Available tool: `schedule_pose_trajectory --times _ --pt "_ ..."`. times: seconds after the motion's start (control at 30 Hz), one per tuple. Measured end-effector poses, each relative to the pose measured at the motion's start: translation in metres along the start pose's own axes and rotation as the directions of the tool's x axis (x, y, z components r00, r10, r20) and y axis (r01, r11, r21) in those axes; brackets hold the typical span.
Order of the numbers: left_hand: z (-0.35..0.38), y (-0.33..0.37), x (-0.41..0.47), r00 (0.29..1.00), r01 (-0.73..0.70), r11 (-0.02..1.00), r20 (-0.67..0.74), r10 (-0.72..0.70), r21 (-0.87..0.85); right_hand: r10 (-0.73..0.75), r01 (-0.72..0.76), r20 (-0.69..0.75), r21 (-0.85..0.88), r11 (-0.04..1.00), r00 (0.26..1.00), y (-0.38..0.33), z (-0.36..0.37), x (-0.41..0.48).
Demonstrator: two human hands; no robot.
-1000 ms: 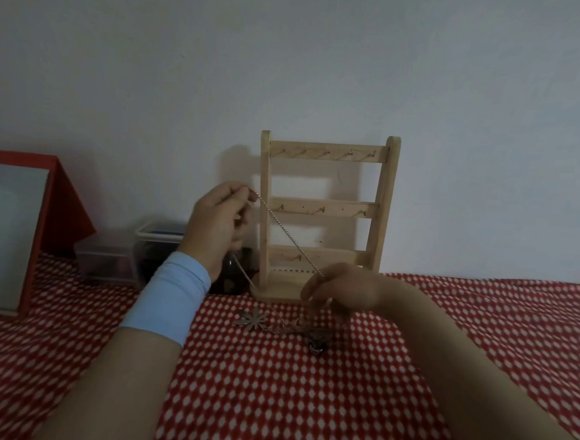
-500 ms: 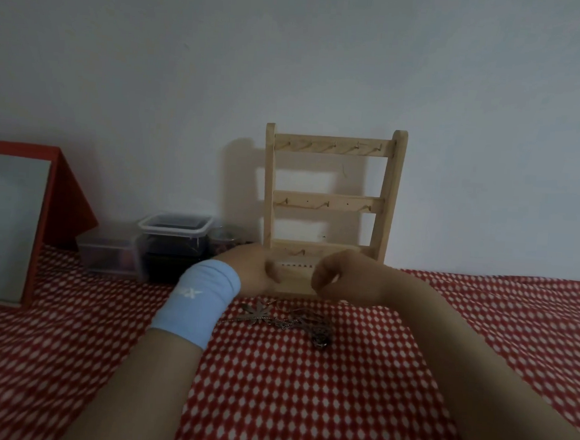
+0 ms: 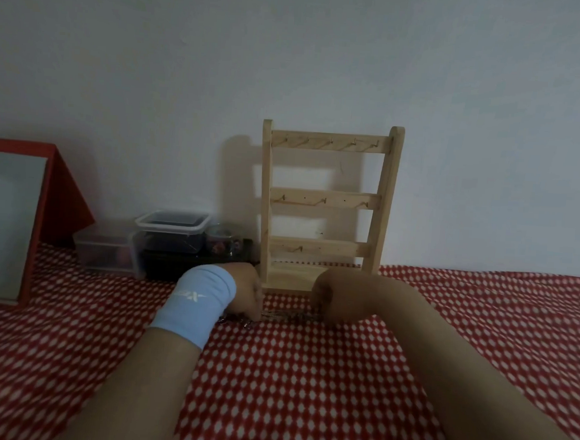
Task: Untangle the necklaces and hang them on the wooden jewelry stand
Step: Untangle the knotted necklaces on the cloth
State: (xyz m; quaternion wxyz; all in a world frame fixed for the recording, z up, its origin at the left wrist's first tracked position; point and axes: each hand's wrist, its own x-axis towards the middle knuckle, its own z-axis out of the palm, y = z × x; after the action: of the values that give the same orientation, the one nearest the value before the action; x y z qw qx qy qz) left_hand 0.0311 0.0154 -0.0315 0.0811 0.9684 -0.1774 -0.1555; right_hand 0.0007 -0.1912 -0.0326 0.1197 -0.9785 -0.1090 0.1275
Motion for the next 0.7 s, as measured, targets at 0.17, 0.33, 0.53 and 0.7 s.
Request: schedule_pose_trajectory --times 0.17,0.33,0.53,0.7 --pt "0.004 0.02 0.002 0.974 -0.162 0.983 -0.173 0.145 -0.09 -0.023 0.023 -0.006 0.027 0.999 1.0 0.003 0.001 0.004" --pt "0.022 0.029 0.008 0.956 -0.278 0.957 -0.119 0.267 -0.087 -0.018 0.021 -0.055 0.066 0.998 0.998 0.006 0.001 0.004" --pt "0.015 0.02 0.007 0.938 -0.295 0.894 -0.279 0.204 -0.338 -0.09 0.111 -0.107 0.207 0.972 0.99 -0.001 0.005 0.008" --pt "0.007 0.014 0.003 0.931 -0.27 0.819 -0.355 0.087 -0.506 -0.112 0.216 -0.235 0.481 0.85 0.965 0.001 -0.001 0.001"
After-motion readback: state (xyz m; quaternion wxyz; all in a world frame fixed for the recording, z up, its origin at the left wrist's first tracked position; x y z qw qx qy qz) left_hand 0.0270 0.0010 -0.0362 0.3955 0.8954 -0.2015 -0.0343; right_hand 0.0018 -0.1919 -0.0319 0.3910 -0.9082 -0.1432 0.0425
